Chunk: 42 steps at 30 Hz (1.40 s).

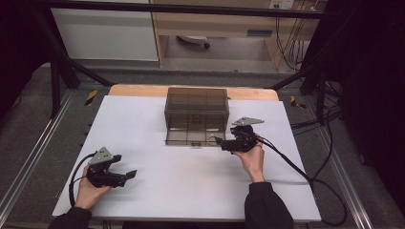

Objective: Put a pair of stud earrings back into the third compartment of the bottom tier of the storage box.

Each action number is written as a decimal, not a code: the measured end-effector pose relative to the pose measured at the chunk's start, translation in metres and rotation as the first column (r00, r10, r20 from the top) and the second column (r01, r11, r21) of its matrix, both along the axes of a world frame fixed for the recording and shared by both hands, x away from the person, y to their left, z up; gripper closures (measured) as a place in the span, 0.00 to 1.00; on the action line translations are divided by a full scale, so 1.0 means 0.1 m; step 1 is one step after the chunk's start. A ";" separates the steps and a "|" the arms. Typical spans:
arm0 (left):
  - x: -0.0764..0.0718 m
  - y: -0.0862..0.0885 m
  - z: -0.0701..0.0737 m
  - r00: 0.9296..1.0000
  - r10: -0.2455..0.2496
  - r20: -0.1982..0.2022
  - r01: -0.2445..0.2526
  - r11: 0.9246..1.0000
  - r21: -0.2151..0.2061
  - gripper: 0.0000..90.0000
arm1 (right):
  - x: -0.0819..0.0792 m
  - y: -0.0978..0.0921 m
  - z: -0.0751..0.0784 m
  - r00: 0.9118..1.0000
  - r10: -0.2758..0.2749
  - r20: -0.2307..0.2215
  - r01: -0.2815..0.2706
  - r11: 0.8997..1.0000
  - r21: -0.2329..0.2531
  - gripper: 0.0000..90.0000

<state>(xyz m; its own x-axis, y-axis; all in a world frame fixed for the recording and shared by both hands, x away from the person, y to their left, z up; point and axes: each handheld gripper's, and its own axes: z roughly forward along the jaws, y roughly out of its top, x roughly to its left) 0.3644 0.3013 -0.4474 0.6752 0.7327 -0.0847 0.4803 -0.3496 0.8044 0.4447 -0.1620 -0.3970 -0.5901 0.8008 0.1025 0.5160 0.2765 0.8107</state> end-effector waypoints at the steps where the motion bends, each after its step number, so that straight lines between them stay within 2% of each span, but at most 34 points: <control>1: 0.00 0.00 0.00 1.000 0.000 0.000 0.000 1.000 0.000 0.08 | -0.02 -0.03 0.00 1.000 0.001 0.003 -0.001 1.000 0.006 0.18; 4: 0.00 0.00 0.00 1.000 -0.001 0.000 0.001 1.000 0.003 0.08 | -0.07 -0.10 0.00 1.000 0.007 0.004 -0.007 1.000 0.023 0.10; 10: 0.00 -0.01 0.00 1.000 -0.001 0.000 0.001 1.000 0.003 0.08 | -0.17 -0.24 -0.03 1.000 0.009 0.005 -0.009 0.999 0.044 0.03; 18: 0.00 -0.01 0.00 1.000 -0.003 -0.001 0.003 1.000 0.005 0.08 | -0.32 -0.41 -0.10 0.999 0.029 0.025 -0.031 0.996 0.082 0.01; 24: 0.00 -0.02 -0.01 1.000 -0.006 -0.003 0.006 1.000 0.005 0.08 | -0.42 -0.53 -0.22 0.998 0.053 0.021 -0.054 0.995 0.078 0.01; 33: -0.01 -0.03 -0.01 1.000 -0.009 -0.004 0.009 1.000 0.010 0.08 | -0.55 -0.73 -0.40 0.997 0.074 -0.012 -0.072 0.993 0.096 0.01; 42: -0.01 -0.04 -0.02 1.000 -0.015 -0.005 0.015 1.000 0.016 0.08 | -0.64 -0.92 -0.49 0.995 0.093 -0.032 -0.089 0.988 0.122 0.01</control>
